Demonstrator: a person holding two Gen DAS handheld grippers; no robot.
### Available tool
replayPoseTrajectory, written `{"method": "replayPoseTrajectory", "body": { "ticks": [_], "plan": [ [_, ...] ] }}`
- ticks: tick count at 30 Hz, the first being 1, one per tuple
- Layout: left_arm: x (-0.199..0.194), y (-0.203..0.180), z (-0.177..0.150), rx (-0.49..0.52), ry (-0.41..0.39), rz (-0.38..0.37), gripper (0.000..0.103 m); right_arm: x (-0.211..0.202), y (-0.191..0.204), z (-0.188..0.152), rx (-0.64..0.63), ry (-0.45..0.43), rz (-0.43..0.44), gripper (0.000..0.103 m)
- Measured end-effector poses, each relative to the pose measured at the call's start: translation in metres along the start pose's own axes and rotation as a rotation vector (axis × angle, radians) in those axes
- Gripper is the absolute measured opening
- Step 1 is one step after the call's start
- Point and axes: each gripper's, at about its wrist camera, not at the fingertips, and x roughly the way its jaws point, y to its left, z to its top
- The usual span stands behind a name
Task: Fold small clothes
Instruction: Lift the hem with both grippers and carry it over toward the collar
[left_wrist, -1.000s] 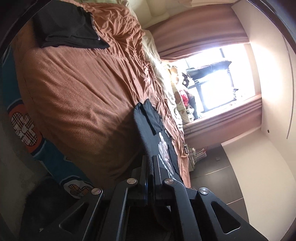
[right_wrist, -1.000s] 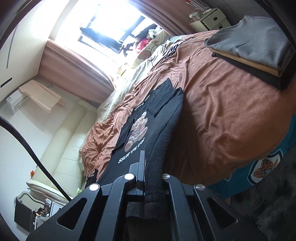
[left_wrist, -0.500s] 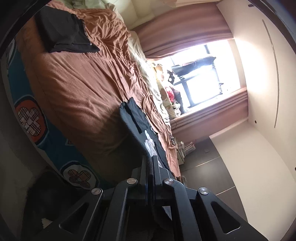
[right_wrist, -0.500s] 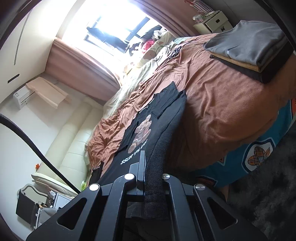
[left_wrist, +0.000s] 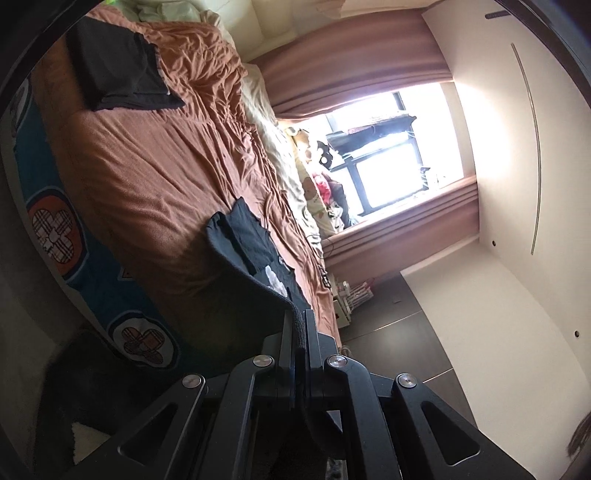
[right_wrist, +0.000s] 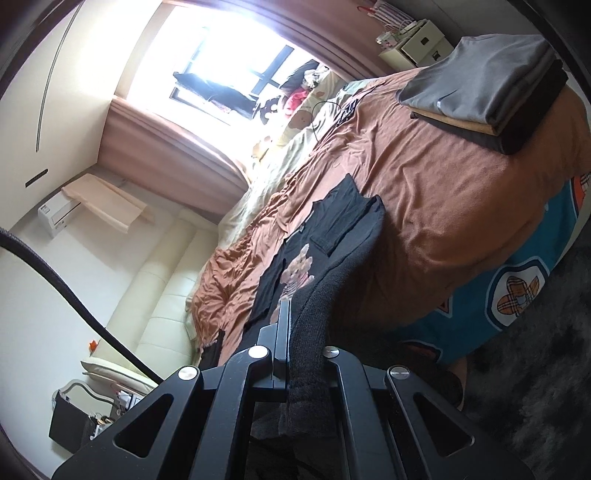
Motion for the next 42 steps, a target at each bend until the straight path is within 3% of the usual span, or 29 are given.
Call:
{"method": "replayPoseTrajectory", "body": {
  "ticks": [11, 26, 35, 42],
  "plan": [
    [0.053, -0.042, 0.058, 0.038, -0.021, -0.004, 0.002, 0.043, 0.026, 0.054, -0.045, -0.027, 0.037, 0.0],
    [0.146, -0.094, 0.135, 0.136, -0.024, 0.011, 0.002, 0.133, 0.042, 0.133, -0.097, -0.05, 0.039, 0.0],
    [0.208, -0.094, 0.168, 0.161, 0.002, 0.068, 0.002, 0.206, 0.04, 0.178, -0.118, -0.005, -0.005, 0.0],
    [0.259, -0.074, 0.187, 0.151, 0.037, 0.157, 0.002, 0.259, 0.026, 0.205, -0.095, 0.05, -0.036, 0.0]
  ]
}}
